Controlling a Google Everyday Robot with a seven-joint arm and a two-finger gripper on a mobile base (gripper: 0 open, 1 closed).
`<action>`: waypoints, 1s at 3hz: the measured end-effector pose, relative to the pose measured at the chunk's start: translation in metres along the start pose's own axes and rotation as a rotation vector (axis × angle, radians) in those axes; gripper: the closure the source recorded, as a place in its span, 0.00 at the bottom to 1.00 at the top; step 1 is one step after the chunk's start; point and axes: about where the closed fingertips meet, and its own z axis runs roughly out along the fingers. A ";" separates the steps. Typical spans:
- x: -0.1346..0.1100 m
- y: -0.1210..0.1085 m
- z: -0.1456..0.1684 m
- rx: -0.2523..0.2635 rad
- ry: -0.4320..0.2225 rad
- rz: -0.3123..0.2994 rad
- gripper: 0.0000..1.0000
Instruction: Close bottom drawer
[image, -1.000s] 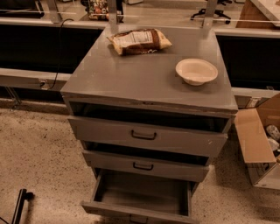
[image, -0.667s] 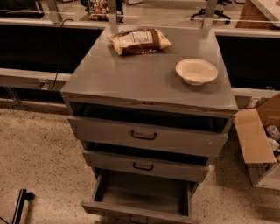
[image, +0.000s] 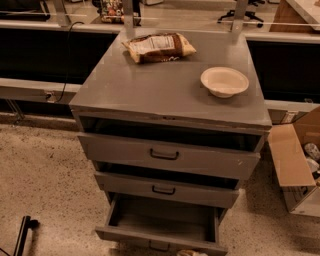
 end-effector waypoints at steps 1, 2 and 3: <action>0.000 0.000 0.000 0.000 0.000 0.000 1.00; -0.007 -0.021 0.020 0.001 -0.001 -0.014 1.00; -0.013 -0.039 0.030 0.009 -0.003 -0.025 1.00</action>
Offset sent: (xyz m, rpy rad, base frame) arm 0.1122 0.0202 0.0033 -0.0327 -0.0467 0.0145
